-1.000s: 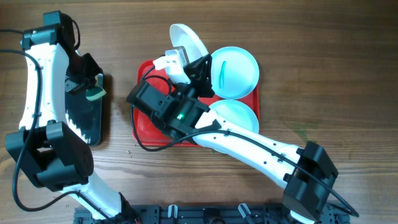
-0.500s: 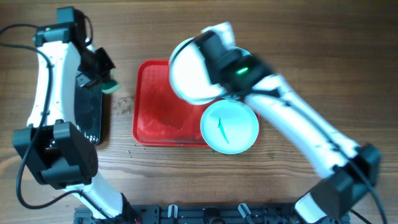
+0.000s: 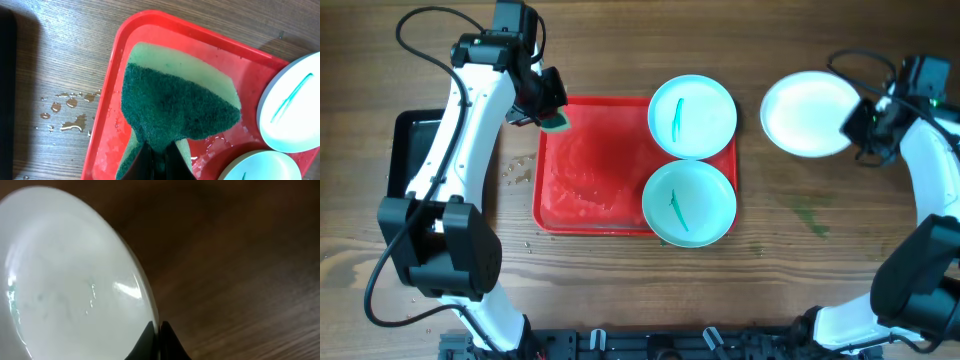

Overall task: Clean dirty plates on tray and stack at the side
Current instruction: 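Set the white plate down on the table right of the tray, then grasp the lower light-blue plate rim and drag it onto the tray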

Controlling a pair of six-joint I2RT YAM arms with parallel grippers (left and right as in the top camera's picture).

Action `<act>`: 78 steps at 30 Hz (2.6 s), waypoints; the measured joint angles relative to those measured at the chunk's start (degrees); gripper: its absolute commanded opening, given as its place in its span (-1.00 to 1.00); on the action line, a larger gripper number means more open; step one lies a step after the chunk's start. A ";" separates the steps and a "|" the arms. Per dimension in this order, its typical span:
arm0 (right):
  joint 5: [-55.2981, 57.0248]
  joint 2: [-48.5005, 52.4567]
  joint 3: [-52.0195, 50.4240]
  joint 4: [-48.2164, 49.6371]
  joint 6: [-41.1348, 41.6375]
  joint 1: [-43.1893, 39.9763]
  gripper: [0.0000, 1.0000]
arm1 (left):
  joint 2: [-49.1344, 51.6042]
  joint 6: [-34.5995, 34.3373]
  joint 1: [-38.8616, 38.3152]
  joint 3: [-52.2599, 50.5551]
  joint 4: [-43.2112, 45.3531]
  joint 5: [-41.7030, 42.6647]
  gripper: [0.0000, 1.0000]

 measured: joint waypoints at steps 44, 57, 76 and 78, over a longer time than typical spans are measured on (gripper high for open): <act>-14.69 -7.85 -20.90 0.68 5.95 32.65 -0.38 | 0.00 0.00 0.00 0.00 -0.61 0.00 -0.92; -14.01 -7.69 -15.41 -5.73 3.32 32.65 -0.37 | 0.00 0.00 0.00 0.00 -0.59 0.00 -0.92; -6.80 -6.45 -17.90 -1.11 2.40 34.82 -0.38 | 0.00 0.00 0.00 0.00 -0.59 0.00 -0.92; -6.80 -4.79 -17.90 -0.90 2.40 35.82 -0.38 | 0.00 0.00 0.00 0.00 -0.59 0.00 -0.92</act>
